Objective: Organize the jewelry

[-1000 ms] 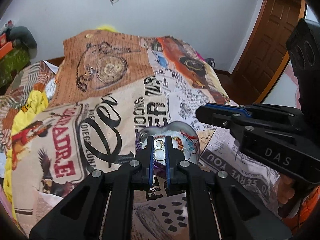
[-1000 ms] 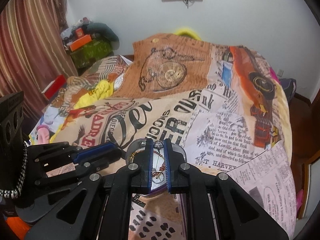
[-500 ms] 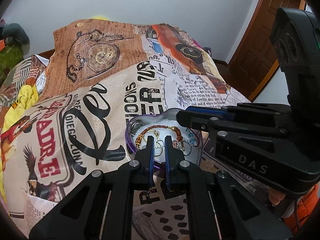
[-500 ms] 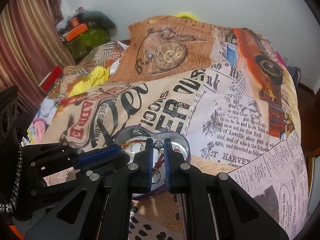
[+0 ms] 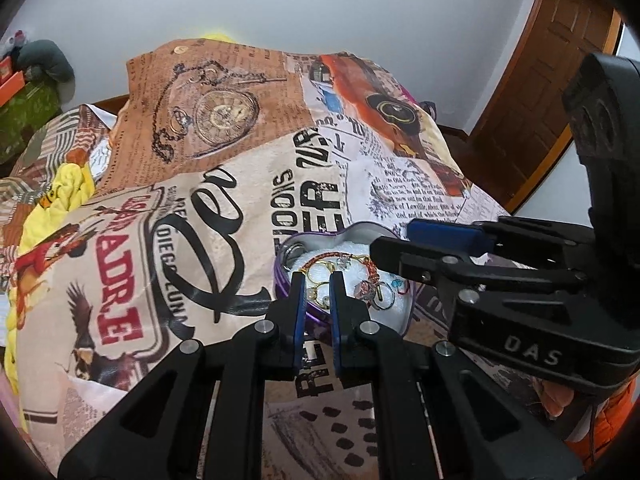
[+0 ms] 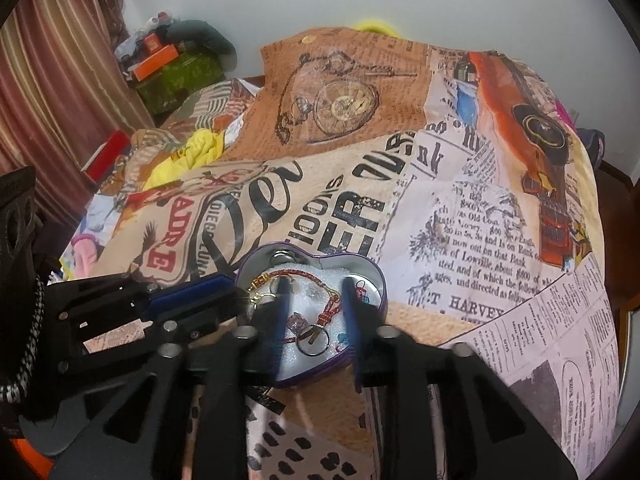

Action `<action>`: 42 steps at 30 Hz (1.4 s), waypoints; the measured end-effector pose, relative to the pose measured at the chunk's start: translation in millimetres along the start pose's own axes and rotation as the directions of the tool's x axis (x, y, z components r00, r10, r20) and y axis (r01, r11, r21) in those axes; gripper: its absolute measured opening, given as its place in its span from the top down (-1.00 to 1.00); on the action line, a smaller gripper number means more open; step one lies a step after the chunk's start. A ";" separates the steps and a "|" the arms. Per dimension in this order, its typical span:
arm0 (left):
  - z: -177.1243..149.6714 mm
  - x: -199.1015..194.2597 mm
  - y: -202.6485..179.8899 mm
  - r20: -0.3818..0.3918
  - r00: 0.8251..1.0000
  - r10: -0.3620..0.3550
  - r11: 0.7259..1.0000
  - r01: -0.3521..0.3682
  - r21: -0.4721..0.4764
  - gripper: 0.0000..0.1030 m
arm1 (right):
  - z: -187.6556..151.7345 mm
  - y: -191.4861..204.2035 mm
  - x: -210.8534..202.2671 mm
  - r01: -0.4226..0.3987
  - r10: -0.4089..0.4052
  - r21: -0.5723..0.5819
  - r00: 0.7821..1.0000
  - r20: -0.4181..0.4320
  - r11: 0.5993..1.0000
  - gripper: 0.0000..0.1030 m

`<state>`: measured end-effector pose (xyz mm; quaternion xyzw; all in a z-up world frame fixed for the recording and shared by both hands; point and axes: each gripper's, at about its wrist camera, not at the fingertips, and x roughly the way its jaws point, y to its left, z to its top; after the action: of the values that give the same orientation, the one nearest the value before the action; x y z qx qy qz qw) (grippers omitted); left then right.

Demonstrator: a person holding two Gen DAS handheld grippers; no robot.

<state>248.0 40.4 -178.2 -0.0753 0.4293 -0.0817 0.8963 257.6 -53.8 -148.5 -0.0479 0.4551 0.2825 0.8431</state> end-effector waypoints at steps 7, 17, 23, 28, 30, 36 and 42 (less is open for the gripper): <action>7.9 -32.5 -1.4 0.059 0.998 0.021 1.000 -0.021 -0.006 0.84 | 2.6 5.7 -29.7 0.028 -0.027 -0.016 0.998 0.060 0.999 0.35; 19.8 -127.5 -31.3 0.255 0.966 0.040 0.998 -0.052 0.040 0.60 | 0.8 28.0 -125.3 0.095 -0.082 -0.035 0.957 0.278 0.995 0.35; 11.8 -196.9 -57.5 0.427 0.903 0.050 0.994 -0.087 0.069 0.57 | -17.3 50.1 -207.7 0.151 -0.122 -0.020 0.863 0.490 0.988 0.35; -9.7 -252.0 -76.4 0.588 0.806 0.072 0.988 -0.139 0.071 0.24 | -42.7 68.5 -254.8 0.200 -0.164 0.013 0.765 0.622 0.980 0.35; -18.4 -264.0 -82.0 0.632 0.771 0.082 0.985 -0.160 0.066 0.11 | -53.0 75.7 -266.0 0.221 -0.185 0.028 0.732 0.656 0.975 0.32; -39.7 -284.0 -87.1 0.701 0.703 0.121 0.979 -0.202 0.033 -0.58 | -71.0 89.5 -278.0 0.273 -0.241 0.073 0.657 0.714 0.959 -0.39; -42.4 -285.3 -84.1 0.704 0.700 0.119 0.982 -0.190 0.023 -0.85 | -76.6 95.2 -279.7 0.296 -0.277 0.105 0.632 0.723 0.949 -0.92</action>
<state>31.6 15.8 28.8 -0.0223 0.0587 0.0084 0.9980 32.2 -121.1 46.0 -0.0130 0.0643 0.1459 0.9871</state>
